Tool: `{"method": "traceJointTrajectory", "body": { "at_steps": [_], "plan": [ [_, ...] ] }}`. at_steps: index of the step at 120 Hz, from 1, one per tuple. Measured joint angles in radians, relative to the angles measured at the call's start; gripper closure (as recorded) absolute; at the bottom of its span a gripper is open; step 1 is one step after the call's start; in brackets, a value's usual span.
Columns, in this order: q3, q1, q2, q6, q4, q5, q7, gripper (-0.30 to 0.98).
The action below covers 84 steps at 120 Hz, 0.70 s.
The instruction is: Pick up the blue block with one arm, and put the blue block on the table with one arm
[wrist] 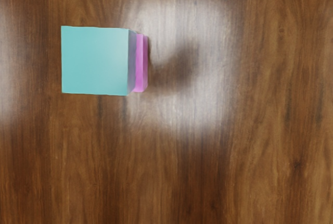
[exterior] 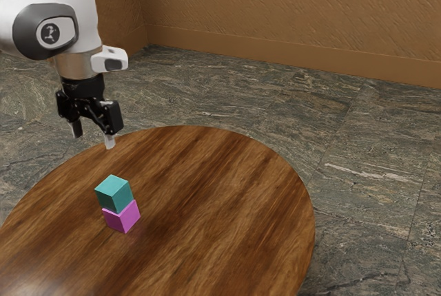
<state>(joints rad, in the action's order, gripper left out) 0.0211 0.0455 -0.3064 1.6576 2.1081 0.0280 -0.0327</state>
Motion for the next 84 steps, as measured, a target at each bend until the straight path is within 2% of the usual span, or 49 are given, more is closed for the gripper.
{"method": "traceJointTrajectory", "body": {
  "at_steps": [26,49,84],
  "plan": [
    [-0.013,-0.042,-0.040,0.185,0.181,-0.004,0.001,0.00],
    [-0.017,-0.054,-0.045,0.305,0.279,0.004,0.008,0.00],
    [-0.017,-0.090,-0.007,0.474,0.325,0.009,0.119,0.00]
  ]
}}
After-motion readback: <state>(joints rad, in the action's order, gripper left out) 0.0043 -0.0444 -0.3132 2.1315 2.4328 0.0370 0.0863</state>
